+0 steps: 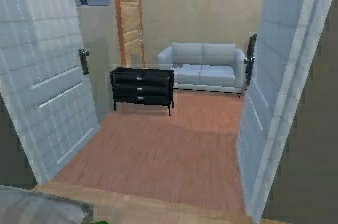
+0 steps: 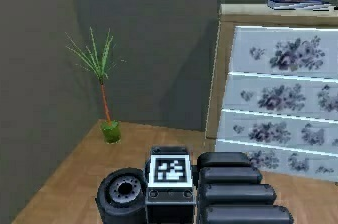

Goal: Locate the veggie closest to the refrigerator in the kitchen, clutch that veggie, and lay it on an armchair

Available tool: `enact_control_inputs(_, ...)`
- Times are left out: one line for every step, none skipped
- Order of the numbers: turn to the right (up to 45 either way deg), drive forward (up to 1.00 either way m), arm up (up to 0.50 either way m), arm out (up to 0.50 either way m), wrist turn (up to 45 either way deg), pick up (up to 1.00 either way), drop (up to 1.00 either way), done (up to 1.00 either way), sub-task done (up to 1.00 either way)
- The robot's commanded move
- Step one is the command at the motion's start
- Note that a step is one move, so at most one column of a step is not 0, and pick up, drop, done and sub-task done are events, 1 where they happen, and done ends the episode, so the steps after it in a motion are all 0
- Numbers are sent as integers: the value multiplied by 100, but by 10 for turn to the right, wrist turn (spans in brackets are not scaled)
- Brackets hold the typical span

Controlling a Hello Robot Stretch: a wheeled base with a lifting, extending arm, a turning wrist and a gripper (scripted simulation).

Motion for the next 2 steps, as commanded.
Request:
enact_control_inputs(450,0,0,0,0,0,0,0,0)
enact_control_inputs(450,0,0,0,0,0,0,0,0)
